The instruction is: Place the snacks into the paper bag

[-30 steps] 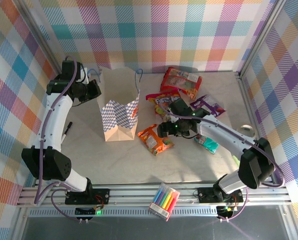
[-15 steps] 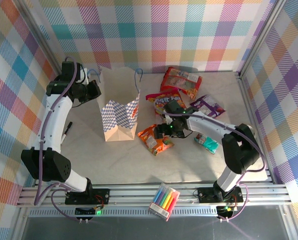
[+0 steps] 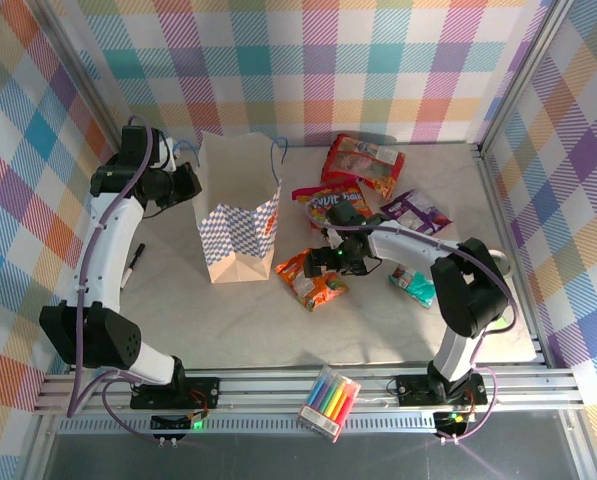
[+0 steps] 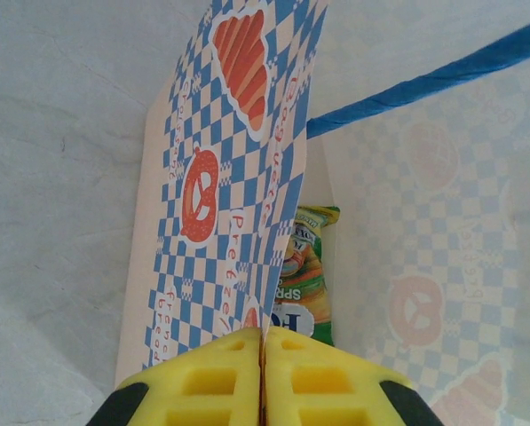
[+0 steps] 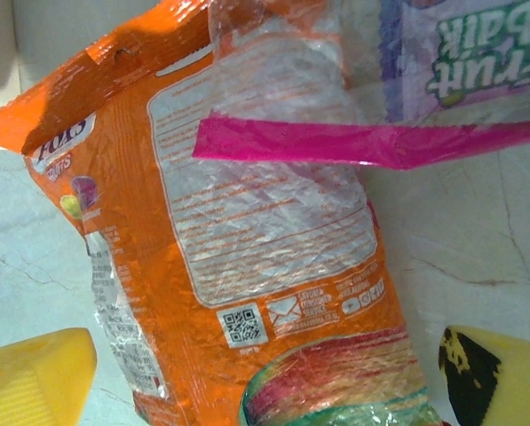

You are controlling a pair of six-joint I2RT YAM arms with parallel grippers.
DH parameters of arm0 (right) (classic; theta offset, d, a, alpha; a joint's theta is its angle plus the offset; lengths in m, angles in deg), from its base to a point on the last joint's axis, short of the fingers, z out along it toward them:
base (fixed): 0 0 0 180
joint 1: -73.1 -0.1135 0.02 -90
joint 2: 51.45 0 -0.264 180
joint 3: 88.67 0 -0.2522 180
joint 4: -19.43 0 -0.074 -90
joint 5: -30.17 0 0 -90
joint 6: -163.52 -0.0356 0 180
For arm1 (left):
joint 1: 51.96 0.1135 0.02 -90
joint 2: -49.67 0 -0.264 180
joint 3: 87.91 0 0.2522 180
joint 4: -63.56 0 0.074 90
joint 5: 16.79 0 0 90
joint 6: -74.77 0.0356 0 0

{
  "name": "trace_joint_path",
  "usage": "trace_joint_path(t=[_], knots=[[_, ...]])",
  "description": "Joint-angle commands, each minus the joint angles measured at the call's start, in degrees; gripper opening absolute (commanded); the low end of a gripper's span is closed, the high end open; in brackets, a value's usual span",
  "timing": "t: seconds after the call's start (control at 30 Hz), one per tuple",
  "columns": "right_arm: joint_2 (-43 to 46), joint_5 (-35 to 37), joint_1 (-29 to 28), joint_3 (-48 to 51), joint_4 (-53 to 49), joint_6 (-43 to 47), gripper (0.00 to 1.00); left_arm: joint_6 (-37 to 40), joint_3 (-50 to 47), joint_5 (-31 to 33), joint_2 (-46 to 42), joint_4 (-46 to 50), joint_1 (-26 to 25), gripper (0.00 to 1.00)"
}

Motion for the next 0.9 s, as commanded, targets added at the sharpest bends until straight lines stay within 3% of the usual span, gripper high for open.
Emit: trace_joint_path(t=[0.0, 0.5, 0.67, 0.87], knots=[[-2.32, -1.79, 0.37, -2.13, 0.67, 0.78, 0.99, 0.59, -0.81, 0.75, -1.52, 1.14, -0.48, 0.10], [-6.73, -5.69, 0.46, -2.67, 1.70, -0.87, 0.97, 0.67, -1.56, 1.01, -2.02, 1.08, -0.53, 0.10], [-7.42, -5.68, 0.46, -2.10, 1.68, -1.91, 0.91, 0.76, -1.56, 1.41, -2.19, 1.25, -0.48, 0.10], [-6.83, -4.33, 0.50, -1.63, 0.53, -2.21, 0.75, 0.76, -1.72, 1.29, -2.10, 0.98, -0.44, 0.10]])
